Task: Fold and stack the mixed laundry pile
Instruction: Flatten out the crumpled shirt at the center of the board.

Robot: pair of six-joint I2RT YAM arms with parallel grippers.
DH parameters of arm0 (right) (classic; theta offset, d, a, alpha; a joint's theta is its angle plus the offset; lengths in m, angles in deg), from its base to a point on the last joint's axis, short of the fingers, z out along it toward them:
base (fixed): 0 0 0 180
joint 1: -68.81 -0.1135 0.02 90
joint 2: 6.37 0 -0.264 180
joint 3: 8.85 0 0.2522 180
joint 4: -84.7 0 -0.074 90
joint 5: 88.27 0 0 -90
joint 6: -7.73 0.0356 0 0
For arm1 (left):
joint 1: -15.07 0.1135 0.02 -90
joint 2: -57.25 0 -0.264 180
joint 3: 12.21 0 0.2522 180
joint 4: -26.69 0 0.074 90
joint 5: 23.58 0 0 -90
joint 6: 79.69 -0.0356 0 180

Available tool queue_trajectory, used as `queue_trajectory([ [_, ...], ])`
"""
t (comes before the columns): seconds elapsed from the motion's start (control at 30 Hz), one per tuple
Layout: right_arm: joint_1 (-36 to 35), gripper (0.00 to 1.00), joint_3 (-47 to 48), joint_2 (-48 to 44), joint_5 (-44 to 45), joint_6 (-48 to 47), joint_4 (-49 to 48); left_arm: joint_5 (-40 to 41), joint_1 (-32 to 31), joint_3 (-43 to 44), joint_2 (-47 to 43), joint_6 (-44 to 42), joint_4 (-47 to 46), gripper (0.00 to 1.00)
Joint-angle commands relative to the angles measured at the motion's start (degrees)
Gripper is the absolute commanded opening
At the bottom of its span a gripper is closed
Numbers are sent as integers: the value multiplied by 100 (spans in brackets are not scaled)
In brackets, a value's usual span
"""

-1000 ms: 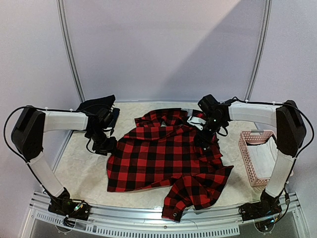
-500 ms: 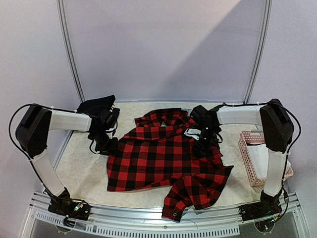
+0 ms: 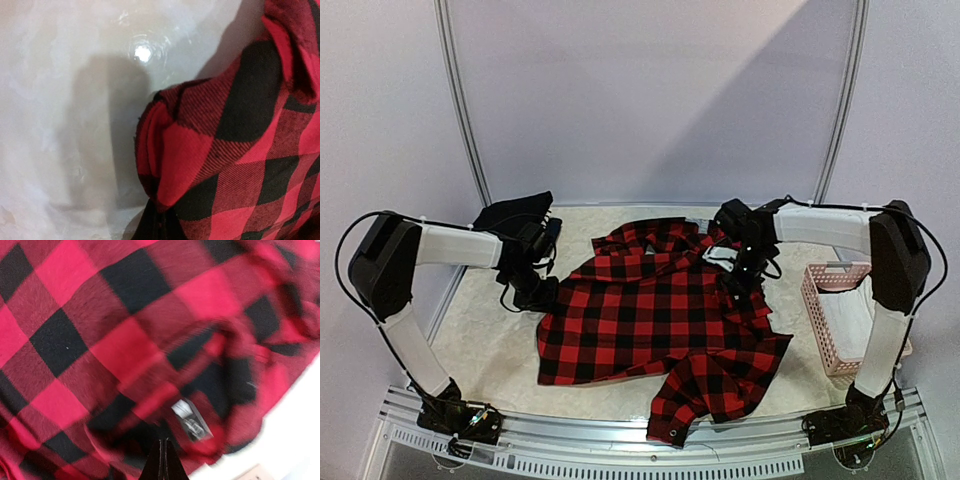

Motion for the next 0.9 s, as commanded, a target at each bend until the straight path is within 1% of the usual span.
queue_trajectory([
  [0.0, 429, 0, -44, -762, 106, -49, 251, 211, 0, -34, -491, -151, 335, 0],
  [0.1, 839, 0, -185, -1170, 3, -94, 314, 295, 25, -60, -760, -216, 574, 0],
  [0.17, 1061, 0, -321, -1343, -384, -181, 397, 285, 24, -90, -940, -231, 680, 0],
  [0.2, 1078, 6, -386, -1393, -767, -301, 449, 258, 25, -119, -996, -231, 690, 0],
  [0.23, 1029, 21, -447, -1451, -1052, -379, 463, 228, 25, -156, -1037, -227, 682, 0],
  [0.27, 937, 34, -515, -1488, -1386, -430, 461, 186, 21, -201, -1068, -211, 668, 0],
  [0.33, 553, 46, -653, -1517, -1543, -499, 380, 150, 17, -226, -1108, -183, 682, 0],
  [0.43, -154, 56, -768, -1374, -1393, -633, 124, 191, 13, -236, -1190, -171, 708, 0],
  [0.5, -367, 60, -722, -1177, -1296, -625, -50, 189, 14, -246, -1232, -162, 706, 0],
  [0.67, -539, 64, -267, -247, -1000, -598, -183, 213, 16, -271, -1245, -172, 708, 0],
  [0.87, -669, 67, -12, 454, -350, -540, -173, 217, 13, -256, -1262, -199, 742, 0],
])
